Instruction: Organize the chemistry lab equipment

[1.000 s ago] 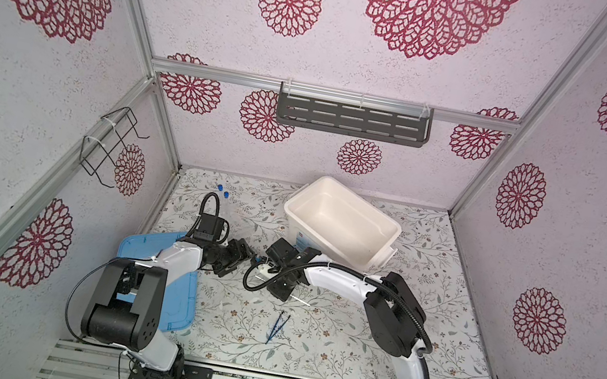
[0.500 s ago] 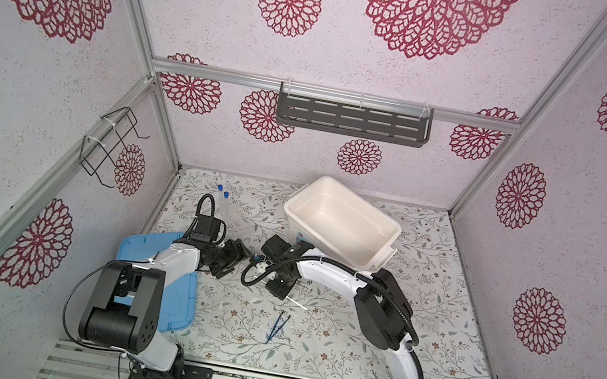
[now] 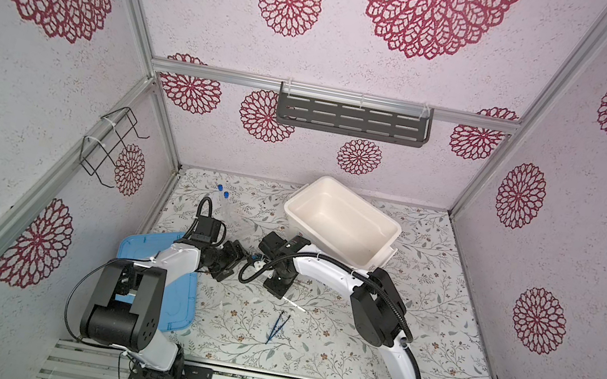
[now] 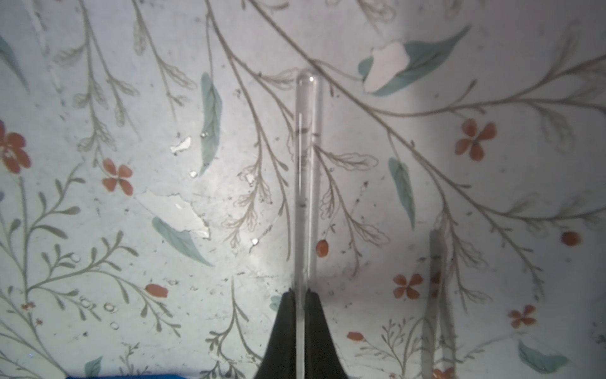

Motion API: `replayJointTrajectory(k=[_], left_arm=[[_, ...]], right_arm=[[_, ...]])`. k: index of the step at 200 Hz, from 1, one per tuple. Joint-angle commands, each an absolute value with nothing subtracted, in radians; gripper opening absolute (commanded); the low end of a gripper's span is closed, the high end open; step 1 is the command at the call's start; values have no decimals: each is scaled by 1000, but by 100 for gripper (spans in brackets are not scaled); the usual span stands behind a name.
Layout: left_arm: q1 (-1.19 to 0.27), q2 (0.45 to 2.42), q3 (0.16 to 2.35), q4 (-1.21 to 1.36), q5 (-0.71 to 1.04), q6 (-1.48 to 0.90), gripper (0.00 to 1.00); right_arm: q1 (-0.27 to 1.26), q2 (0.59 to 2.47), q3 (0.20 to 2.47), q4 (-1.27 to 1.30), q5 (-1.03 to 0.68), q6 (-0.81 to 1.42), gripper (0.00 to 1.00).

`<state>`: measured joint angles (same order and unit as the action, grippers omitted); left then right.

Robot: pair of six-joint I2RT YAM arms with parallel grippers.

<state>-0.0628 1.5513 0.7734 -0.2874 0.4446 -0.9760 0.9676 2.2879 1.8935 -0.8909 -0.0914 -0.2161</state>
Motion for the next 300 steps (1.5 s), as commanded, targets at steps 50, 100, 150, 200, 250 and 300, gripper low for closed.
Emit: replayJointTrajectory(k=[50, 100, 150, 200, 250, 300], left_arm=[[-69, 1590, 796, -267, 457, -1070, 77], [-55, 1574, 789, -295, 397, -1101, 75], [-14, 1523, 828, -352, 351, -1076, 75], [-16, 1497, 816, -350, 339, -1089, 75], [-36, 1483, 802, -342, 328, -1097, 75], [-63, 1485, 798, -334, 318, -1115, 75]], right_arm=[[971, 2169, 1817, -742, -101, -196, 7], [971, 2180, 1818, -796, -142, -172, 31], [984, 2226, 1911, -979, -49, -115, 32], [986, 2039, 1682, -960, 1, -111, 33], [985, 1943, 1505, -905, -14, -107, 32], [984, 1945, 1430, -825, -8, -107, 32]])
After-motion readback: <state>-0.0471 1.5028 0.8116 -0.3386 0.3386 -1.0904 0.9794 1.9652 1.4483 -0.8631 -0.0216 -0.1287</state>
